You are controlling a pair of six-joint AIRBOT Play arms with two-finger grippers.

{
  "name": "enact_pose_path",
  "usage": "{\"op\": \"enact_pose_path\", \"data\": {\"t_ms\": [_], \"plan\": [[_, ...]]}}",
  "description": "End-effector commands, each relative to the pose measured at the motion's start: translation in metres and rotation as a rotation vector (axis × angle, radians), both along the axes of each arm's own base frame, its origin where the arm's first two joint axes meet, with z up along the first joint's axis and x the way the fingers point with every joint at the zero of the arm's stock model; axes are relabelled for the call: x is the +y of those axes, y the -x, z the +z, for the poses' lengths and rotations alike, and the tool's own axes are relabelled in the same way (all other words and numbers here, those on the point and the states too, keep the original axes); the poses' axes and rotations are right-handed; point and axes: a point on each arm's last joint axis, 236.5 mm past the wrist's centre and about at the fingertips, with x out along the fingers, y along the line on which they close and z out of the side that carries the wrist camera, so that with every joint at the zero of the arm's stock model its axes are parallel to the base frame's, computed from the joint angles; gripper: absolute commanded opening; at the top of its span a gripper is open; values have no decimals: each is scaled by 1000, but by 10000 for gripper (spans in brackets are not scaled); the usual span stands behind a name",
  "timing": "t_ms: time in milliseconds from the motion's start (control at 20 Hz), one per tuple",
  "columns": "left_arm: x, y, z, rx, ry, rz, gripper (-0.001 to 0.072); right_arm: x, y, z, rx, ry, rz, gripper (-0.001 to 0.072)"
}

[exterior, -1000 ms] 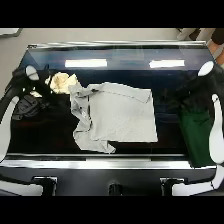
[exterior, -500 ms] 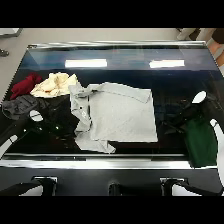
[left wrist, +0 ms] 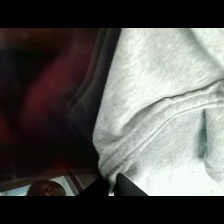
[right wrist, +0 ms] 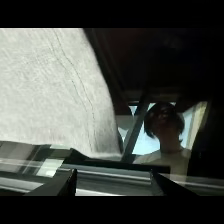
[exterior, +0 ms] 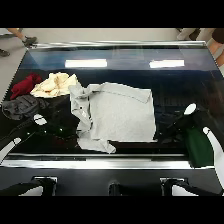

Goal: Fold the shirts.

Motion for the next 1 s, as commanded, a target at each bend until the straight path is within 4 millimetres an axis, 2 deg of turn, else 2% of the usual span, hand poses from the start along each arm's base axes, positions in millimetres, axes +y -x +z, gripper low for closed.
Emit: {"op": "enact_pose_path", "data": {"t_ms": [0, 50, 100, 150, 250, 350, 400, 450, 500, 550, 600, 650, 700, 750, 800, 850, 900, 950], "plan": [[4, -4, 1, -28, -17, -3, 37, 10, -10, -17, -55, 29, -15, 529], [4, -5, 3, -36, -17, -3, 37, 13, -17, -21, -69, 35, -42, 524], [4, -6, 4, -43, -19, -1, 37, 15, -25, -25, -84, 45, -73, 437], [4, -7, 3, -47, -20, -1, 37, 18, -31, -29, -97, 53, -102, 321], [4, -9, 7, -48, -19, -10, 37, 22, -40, -30, -127, 59, -122, 43], [12, -18, 25, -72, -56, -76, 34, 20, -50, -11, -183, 60, -71, 42], [16, -31, 46, -117, -81, -110, 32, 16, -61, 9, -244, 72, -36, 42], [23, -52, 79, -208, -118, -129, 32, 6, -80, 39, -344, 112, -12, 42], [32, -78, 123, -328, -167, -117, 32, -5, -102, 78, -471, 163, 1, 42], [44, -105, 186, -491, -223, -76, 32, -20, -127, 135, -646, 235, 7, 42], [54, -124, 258, -663, -263, -19, 32, -35, -148, 202, -838, 313, -1, 42], [64, -130, 339, -850, -293, 35, 33, -51, -158, 288, -1072, 402, -26, 42], [75, -120, 435, -1068, -323, 99, 33, -63, -153, 373, -1294, 481, -62, 43], [86, -97, 511, -1242, -341, 164, 33, -72, -130, 459, -1513, 556, -105, 43], [96, -66, 575, -1392, -343, 237, 33, -78, -98, 523, -1671, 610, -144, 43], [102, -29, 627, -1521, -321, 302, 33, -81, -61, 568, -1776, 638, -194, 43], [103, 1, 658, -1607, -289, 339, 33, -81, -30, 594, -1835, 628, -241, 43], [101, 26, 676, -1666, -242, 365, 33, -80, -8, 606, -1865, 613, -271, 43]]}}
